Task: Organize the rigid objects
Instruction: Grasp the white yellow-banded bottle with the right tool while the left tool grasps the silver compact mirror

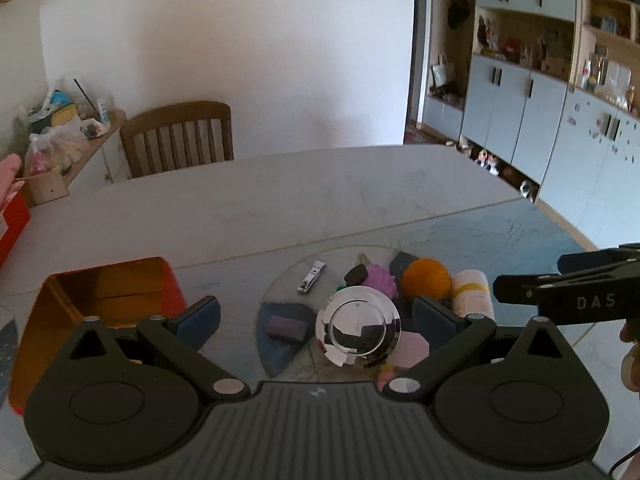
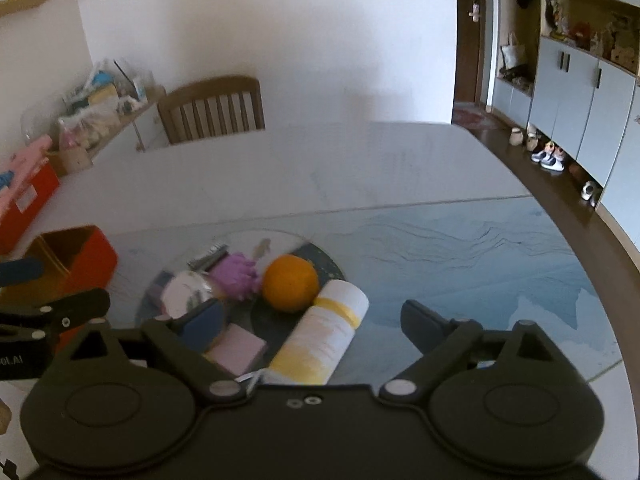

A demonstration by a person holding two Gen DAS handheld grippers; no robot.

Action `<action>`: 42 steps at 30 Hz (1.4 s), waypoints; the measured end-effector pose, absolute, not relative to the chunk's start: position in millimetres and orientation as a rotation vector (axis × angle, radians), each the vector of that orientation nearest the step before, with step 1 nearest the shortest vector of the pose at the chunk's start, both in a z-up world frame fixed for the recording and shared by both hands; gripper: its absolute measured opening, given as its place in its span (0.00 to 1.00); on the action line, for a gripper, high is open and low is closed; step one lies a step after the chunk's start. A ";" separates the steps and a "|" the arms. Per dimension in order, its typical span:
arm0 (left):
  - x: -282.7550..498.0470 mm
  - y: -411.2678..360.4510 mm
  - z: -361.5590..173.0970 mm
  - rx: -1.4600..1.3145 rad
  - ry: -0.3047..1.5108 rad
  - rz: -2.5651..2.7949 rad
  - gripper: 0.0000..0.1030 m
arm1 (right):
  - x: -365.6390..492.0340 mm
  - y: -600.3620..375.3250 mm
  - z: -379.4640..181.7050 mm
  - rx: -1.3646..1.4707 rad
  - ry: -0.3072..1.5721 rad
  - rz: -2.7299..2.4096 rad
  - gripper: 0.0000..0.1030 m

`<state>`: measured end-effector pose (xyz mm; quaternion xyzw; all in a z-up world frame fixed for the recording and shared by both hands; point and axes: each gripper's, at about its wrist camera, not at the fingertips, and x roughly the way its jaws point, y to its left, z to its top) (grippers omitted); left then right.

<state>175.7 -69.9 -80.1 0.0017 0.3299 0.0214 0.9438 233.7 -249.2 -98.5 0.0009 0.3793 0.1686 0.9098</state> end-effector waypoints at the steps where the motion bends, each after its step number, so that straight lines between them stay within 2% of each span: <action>1: 181.6 -72.1 -84.6 0.000 0.683 0.032 1.00 | 239.2 -249.2 -101.9 0.000 0.800 0.349 0.90; 6: 208.7 -82.0 -107.3 0.001 0.756 -0.010 1.00 | 261.3 -250.1 -121.2 -0.001 0.879 0.369 0.87; 12: 231.7 -86.1 -132.1 0.015 0.809 -0.023 0.99 | 277.7 -248.2 -139.2 -0.018 0.943 0.389 0.77; 17: 243.4 -90.1 -143.1 0.021 0.838 -0.032 0.99 | 289.8 -250.2 -148.5 -0.002 0.986 0.383 0.73; 18: 246.4 -89.5 -145.1 0.022 0.843 -0.027 0.97 | 291.6 -251.3 -149.4 0.013 0.996 0.383 0.73; 20: 251.5 -90.1 -149.2 0.021 0.863 -0.021 0.86 | 294.3 -252.9 -151.0 0.037 1.016 0.386 0.70; 22: 254.9 -89.5 -152.5 0.017 0.878 -0.005 0.83 | 297.8 -253.4 -152.5 0.063 1.036 0.392 0.63; 26: 257.7 -90.2 -153.7 0.007 0.887 0.002 0.75 | 302.2 -252.9 -154.6 0.105 1.066 0.398 0.58; 29: 258.2 -91.3 -154.0 0.011 0.889 0.010 0.75 | 302.9 -254.1 -154.7 0.127 1.080 0.405 0.52; 42: 253.5 -91.5 -150.7 0.024 0.900 0.044 0.75 | 296.5 -258.6 -149.6 0.091 1.062 0.372 0.45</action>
